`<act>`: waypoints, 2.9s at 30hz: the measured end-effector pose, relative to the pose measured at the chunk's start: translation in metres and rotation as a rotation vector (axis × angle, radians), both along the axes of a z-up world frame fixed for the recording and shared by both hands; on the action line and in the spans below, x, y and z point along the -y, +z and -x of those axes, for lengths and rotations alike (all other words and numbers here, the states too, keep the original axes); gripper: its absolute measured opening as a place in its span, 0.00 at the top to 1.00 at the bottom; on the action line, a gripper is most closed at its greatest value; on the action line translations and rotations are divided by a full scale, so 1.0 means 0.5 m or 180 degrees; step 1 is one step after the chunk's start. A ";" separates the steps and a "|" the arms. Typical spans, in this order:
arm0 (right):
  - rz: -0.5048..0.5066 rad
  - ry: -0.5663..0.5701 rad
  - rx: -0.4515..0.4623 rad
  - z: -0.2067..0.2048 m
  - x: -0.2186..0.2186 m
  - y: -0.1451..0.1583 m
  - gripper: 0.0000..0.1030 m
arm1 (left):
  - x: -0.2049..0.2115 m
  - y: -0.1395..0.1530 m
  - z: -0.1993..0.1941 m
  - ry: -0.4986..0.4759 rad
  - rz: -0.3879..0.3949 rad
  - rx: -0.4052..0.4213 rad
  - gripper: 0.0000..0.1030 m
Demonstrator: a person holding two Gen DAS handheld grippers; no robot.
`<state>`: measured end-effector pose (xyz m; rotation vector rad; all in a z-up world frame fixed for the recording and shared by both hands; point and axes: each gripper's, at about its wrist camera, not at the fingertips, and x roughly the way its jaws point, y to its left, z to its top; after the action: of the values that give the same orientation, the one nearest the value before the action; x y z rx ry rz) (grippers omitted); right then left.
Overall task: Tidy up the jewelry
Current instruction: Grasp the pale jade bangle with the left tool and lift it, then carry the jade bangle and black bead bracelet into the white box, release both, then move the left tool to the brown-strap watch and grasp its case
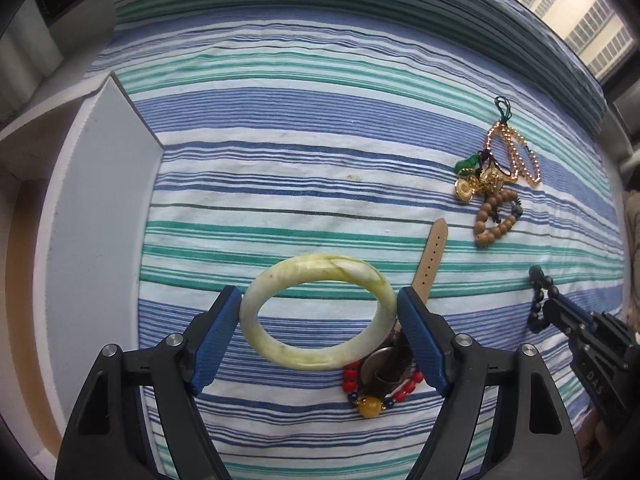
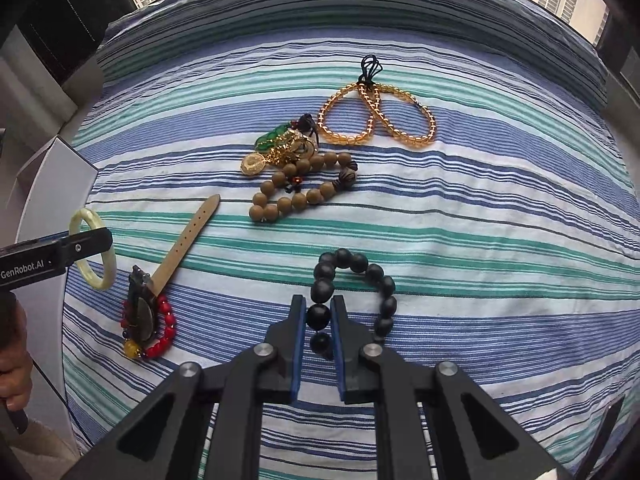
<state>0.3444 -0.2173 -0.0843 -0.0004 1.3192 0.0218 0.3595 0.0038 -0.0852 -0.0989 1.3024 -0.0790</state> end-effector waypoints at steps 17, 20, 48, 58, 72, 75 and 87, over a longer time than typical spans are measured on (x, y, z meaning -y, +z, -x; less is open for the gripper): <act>-0.0328 0.0609 0.0605 0.036 -0.210 0.249 0.88 | -0.138 0.272 0.129 0.0190 0.0341 0.0387 0.23; -0.0439 0.0850 0.0724 0.059 -0.286 0.306 0.88 | -0.215 0.321 0.183 0.0317 0.0375 0.0467 0.23; -0.0500 0.2152 0.0080 0.153 -0.866 0.042 0.88 | -0.648 0.000 0.307 0.1738 0.0406 -0.0064 0.23; -0.0822 0.2011 0.0210 0.152 -0.830 0.066 0.68 | -0.656 0.005 0.316 0.1843 0.0419 -0.0008 0.15; -0.0850 0.1359 0.0691 0.238 -0.418 0.126 0.57 | -0.286 0.176 0.379 0.0728 0.0603 0.0556 0.07; -0.0757 0.1068 0.0673 0.241 -0.294 0.108 0.57 | -0.152 0.191 0.388 0.0305 0.0630 0.0614 0.07; -0.0595 -0.0104 0.0584 0.282 0.082 0.066 0.56 | 0.053 0.068 0.265 -0.0084 0.0320 0.0530 0.05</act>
<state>0.2032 -0.2583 -0.0514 0.1743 1.1297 0.1148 0.2270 -0.0225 -0.0510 -0.1578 1.1334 -0.1719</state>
